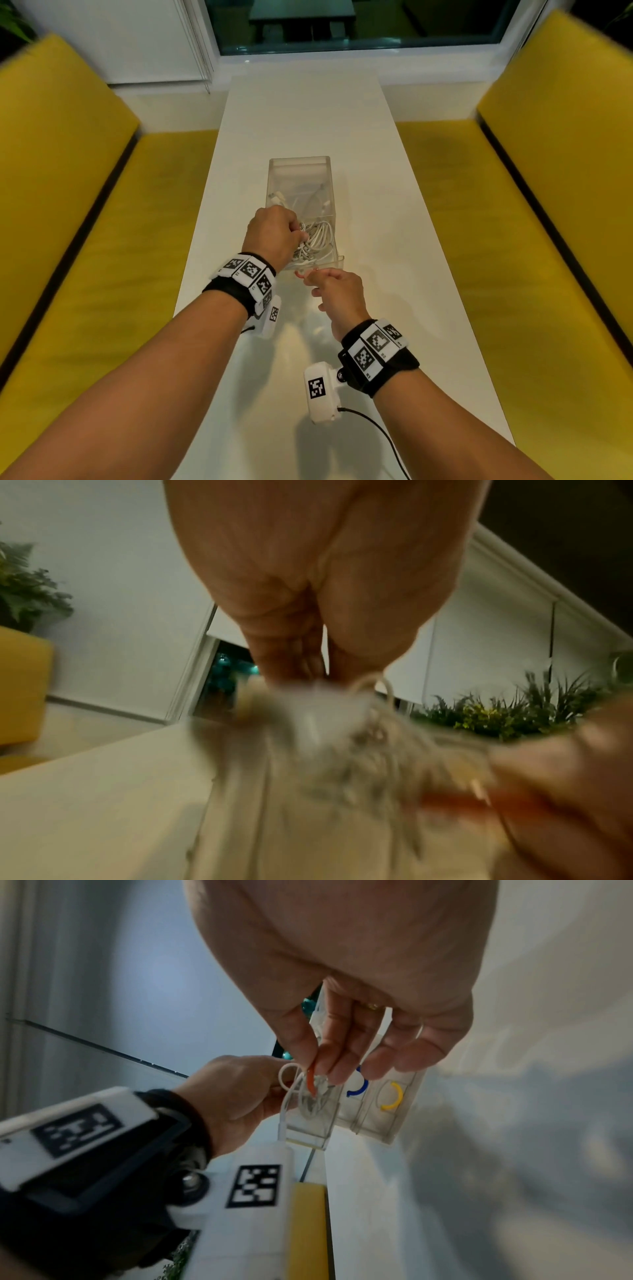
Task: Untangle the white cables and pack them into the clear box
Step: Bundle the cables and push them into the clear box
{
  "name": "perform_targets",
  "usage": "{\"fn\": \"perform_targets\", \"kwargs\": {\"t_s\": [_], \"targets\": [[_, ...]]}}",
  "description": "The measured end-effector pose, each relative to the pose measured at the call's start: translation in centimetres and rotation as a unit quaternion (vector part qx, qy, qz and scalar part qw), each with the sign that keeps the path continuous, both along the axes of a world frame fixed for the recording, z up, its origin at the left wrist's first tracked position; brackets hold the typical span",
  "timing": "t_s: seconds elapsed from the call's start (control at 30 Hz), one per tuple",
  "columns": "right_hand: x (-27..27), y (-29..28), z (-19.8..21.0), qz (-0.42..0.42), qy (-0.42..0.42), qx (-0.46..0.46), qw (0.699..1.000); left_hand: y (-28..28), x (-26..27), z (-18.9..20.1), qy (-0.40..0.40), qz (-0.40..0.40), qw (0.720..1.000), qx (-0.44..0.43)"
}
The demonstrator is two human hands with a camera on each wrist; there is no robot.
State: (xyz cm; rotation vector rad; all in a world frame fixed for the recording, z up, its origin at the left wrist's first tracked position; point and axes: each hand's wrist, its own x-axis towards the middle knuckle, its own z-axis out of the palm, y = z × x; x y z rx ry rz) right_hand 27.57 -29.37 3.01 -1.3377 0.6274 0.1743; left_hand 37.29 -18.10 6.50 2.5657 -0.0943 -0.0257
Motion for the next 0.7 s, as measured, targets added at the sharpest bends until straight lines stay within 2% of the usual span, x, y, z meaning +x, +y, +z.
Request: {"fn": "perform_targets", "kwargs": {"t_s": [0.13,0.23,0.3,0.37,0.47,0.57,0.7], "targets": [[0.0,-0.1,0.1,0.007,-0.003,0.009,1.000,1.7,0.3,1.6,0.082,-0.129,0.987,0.044],[-0.1,0.1,0.0,0.007,-0.002,0.008,1.000,2.3,-0.1,1.6,0.099,-0.158,0.977,0.105],[-0.1,0.2,0.0,0.004,0.000,-0.001,1.000,2.7,-0.5,1.8,0.120,-0.182,0.959,0.181],[-0.1,0.1,-0.1,0.003,-0.001,-0.008,1.000,2.9,-0.9,2.3,0.123,-0.214,0.945,0.216],[-0.1,0.3,0.0,0.008,-0.008,-0.009,1.000,3.2,-1.0,2.7,0.111,-0.240,0.944,0.196],[-0.2,0.3,0.3,0.012,-0.017,-0.003,1.000,3.3,-0.6,3.4,0.145,-0.264,0.940,0.163],[-0.3,0.2,0.3,0.013,-0.021,0.008,1.000,3.3,0.7,3.7,0.134,-0.291,0.929,0.185]]}}
